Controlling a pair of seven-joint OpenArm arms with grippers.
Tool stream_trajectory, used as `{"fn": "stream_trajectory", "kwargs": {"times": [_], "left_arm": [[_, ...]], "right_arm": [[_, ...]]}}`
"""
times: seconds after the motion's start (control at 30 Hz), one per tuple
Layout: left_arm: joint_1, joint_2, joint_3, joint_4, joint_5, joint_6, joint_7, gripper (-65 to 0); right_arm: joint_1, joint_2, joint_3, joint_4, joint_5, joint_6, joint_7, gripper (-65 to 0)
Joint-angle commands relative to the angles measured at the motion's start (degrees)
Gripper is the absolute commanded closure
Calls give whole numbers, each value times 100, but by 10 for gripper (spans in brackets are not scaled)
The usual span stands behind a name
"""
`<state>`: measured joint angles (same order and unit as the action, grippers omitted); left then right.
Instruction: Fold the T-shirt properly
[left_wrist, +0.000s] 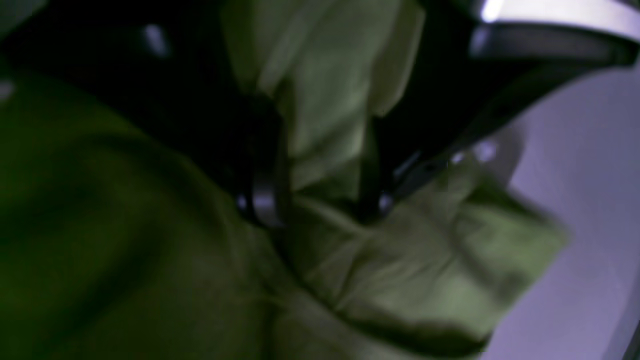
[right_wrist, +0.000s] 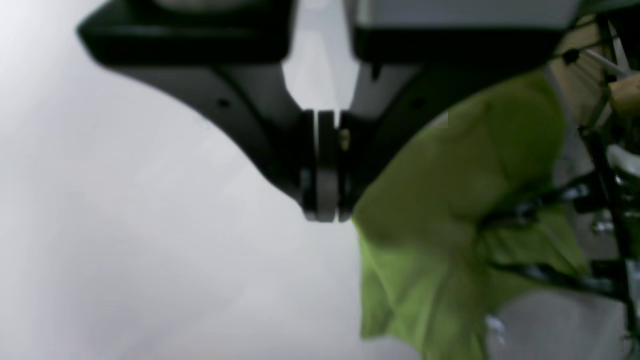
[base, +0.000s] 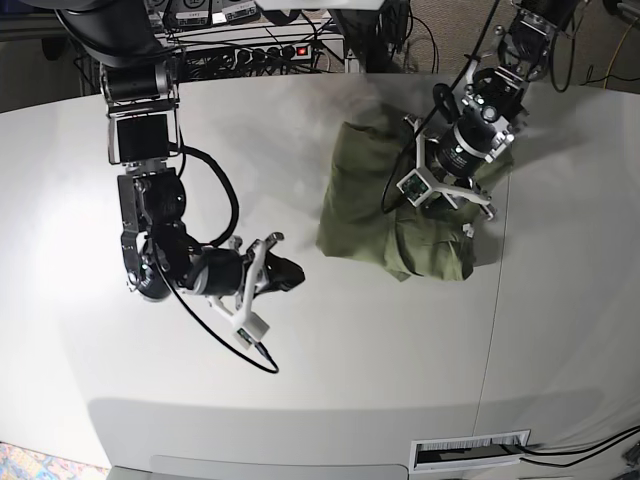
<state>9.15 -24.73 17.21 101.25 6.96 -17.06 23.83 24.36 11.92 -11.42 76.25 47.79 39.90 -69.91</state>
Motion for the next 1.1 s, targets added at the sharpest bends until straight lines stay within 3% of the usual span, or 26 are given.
{"fn": "stream_trajectory", "kwargs": {"times": [0.0,0.07,0.17,0.3,0.4,0.63,0.73,0.83,1.07], "left_arm": [[-138,-57,-11,81,-61,-87,-111,-225],[-315,-127,-13,94,-61,-7,83,-225],[-411,-136,-17,461,-131,658,555,-225],[-317,-127,-17,1268,-452,1104,1161,-225],[-68,-127,-37,1768,-374,1574,1589,-225],[828,-98,-688,2037,-101,2168,2371,-187],[1228,-98,-1147,2037,-120,2203,2417,-131],[1510,-98,-1519,2048,-304,2203,2420,-8],[1899,-81,-1858,2159,-1036,2164,2413,0]], "right_arm": [[199,-11,22,101,22,10,133,0],[219,-111,22,101,-109,10,142,0],[214,-212,20,101,-448,10,323,0],[219,-289,20,101,-868,10,568,0],[221,-291,11,101,-929,10,699,0],[245,-380,9,101,-1705,10,1209,0],[245,-551,-48,101,-2085,10,1241,0],[245,-636,-321,98,-2533,10,1635,0],[247,-656,-990,98,-3423,10,2223,0]]}}
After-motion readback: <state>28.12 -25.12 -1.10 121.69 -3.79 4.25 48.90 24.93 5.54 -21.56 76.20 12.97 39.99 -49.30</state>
